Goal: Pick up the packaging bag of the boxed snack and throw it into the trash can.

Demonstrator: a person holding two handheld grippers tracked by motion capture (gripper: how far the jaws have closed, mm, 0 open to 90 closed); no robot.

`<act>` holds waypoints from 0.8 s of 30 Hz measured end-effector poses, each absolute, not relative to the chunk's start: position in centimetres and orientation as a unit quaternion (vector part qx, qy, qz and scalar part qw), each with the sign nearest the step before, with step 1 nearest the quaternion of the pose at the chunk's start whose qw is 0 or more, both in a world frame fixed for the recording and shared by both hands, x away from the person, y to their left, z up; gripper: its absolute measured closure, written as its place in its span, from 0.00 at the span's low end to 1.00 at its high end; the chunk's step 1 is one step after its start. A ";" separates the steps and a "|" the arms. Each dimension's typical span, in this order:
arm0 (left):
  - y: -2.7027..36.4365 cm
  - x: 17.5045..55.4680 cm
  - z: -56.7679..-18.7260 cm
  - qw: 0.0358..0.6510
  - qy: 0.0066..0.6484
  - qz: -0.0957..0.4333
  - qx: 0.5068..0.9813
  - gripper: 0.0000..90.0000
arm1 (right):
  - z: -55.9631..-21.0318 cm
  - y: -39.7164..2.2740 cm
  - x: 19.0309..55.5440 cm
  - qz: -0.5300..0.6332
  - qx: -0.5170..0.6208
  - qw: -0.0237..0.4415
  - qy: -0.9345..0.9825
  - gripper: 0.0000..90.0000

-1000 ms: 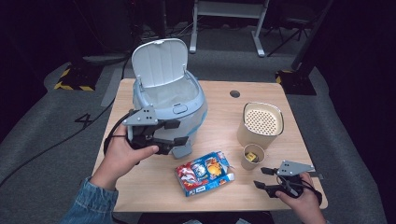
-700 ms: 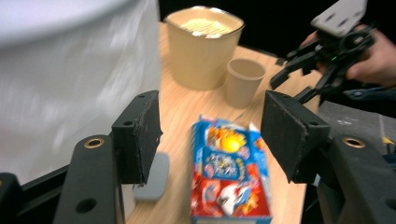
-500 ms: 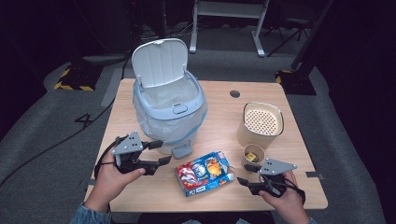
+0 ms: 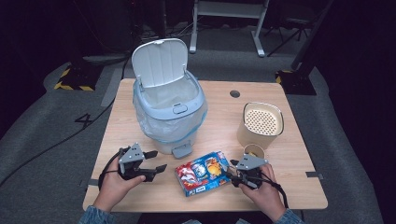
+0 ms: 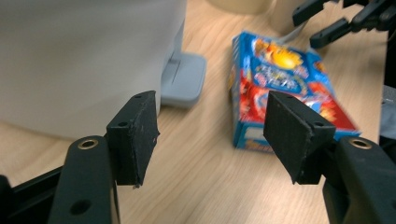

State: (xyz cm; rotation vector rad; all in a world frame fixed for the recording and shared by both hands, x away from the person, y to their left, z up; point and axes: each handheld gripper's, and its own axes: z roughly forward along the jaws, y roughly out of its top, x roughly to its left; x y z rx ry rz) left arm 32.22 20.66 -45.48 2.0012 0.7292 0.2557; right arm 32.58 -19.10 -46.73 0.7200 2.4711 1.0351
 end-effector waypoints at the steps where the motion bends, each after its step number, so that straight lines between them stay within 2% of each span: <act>1: 20.7 32.3 -45.8 0.475 0.302 0.102 0.820 0.40 | -46.7 -19.1 32.6 0.367 0.255 0.183 0.876 0.57; 5: 21.4 32.8 -47.3 0.460 0.305 0.105 0.827 0.40 | -47.3 -19.1 33.7 0.370 0.279 0.152 0.873 0.67; 12: 21.9 33.3 -48.5 0.423 0.314 0.117 0.842 0.41 | -47.5 -18.8 34.2 0.351 0.285 0.143 0.880 0.81; 13: 21.9 33.3 -48.6 0.420 0.314 0.117 0.843 0.41 | -47.6 -18.8 34.3 0.345 0.283 0.144 0.883 0.86; 14: 21.9 33.4 -48.7 0.416 0.312 0.116 0.846 0.41 | -47.6 -18.8 34.3 0.345 0.283 0.144 0.883 0.86; 18: 21.8 33.7 -49.5 0.400 0.314 0.116 0.853 0.42 | -47.6 -19.0 34.4 0.341 0.283 0.142 0.885 1.00; 24: 22.0 34.0 -50.3 0.385 0.323 0.109 0.858 0.43 | -47.2 -19.6 34.2 0.352 0.291 0.109 0.883 1.00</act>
